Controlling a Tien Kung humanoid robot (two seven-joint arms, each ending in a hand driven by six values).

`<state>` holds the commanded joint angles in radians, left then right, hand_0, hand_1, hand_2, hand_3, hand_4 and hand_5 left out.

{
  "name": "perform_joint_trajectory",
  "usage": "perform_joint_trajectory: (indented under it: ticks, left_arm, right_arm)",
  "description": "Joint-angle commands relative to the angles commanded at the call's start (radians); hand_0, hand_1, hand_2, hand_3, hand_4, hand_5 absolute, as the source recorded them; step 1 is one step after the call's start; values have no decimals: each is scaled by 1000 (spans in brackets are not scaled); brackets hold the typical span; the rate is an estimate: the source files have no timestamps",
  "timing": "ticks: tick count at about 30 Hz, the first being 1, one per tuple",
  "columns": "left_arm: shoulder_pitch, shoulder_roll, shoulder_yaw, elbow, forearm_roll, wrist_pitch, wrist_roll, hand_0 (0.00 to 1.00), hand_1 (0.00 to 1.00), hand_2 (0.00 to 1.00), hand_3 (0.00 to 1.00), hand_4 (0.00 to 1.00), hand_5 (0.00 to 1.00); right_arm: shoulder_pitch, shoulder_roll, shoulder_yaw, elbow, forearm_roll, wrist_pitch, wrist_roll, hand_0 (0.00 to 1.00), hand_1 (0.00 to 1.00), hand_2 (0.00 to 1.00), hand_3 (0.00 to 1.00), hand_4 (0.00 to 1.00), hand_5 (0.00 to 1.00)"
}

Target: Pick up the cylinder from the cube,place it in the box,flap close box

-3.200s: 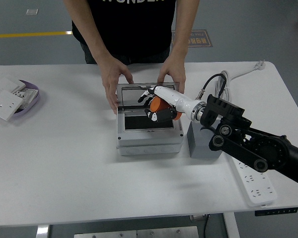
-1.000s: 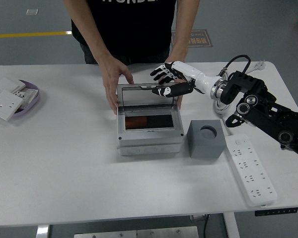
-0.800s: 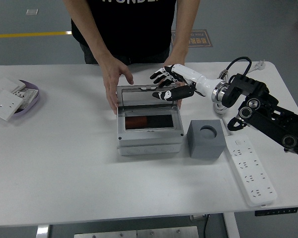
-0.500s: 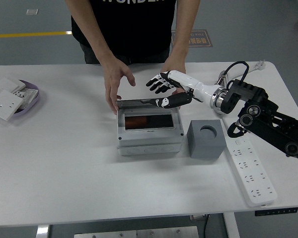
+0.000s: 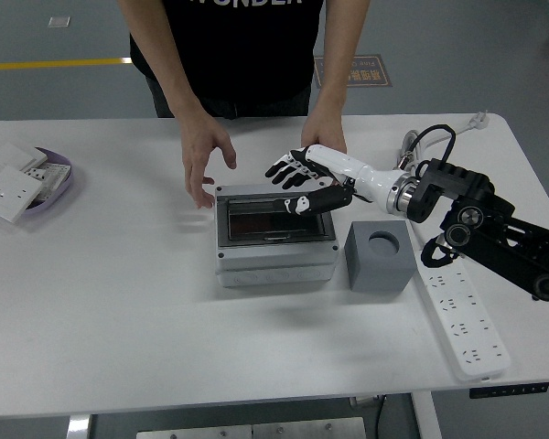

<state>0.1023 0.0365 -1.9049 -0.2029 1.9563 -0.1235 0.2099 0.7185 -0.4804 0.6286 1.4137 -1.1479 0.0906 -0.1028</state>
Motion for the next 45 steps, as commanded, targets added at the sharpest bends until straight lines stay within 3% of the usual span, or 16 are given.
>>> perform_joint_trajectory:
  ticks: [11,17,23,26,34,45]
  left_arm:
    - [3,-12,-11,4,15,-1,-8,598,644,614,655,709,142]
    - [3,-15,-22,8,24,0,-16,598,644,614,655,709,142]
    - [1,-18,-30,10,32,1,-21,598,644,614,655,709,142]
    - [1,-22,-33,11,34,0,-23,598,644,614,655,709,142]
    - [1,-31,-48,16,49,0,-34,598,644,614,654,708,142]
    - [2,-35,-68,21,67,1,-44,598,644,614,654,709,142]
  right_arm:
    - [-182,55,227,2,210,34,48,721,680,710,712,705,307]
    - [-253,32,383,51,104,-52,73,707,678,707,711,707,308]
    - [-339,13,553,24,-29,-98,98,706,678,705,706,700,335]
    - [-384,33,626,-6,-50,-104,114,706,678,705,706,700,335]
    - [-480,154,782,-89,-4,-108,161,703,671,695,682,677,350]
    - [-578,237,833,-99,29,-99,188,698,668,686,677,665,359]
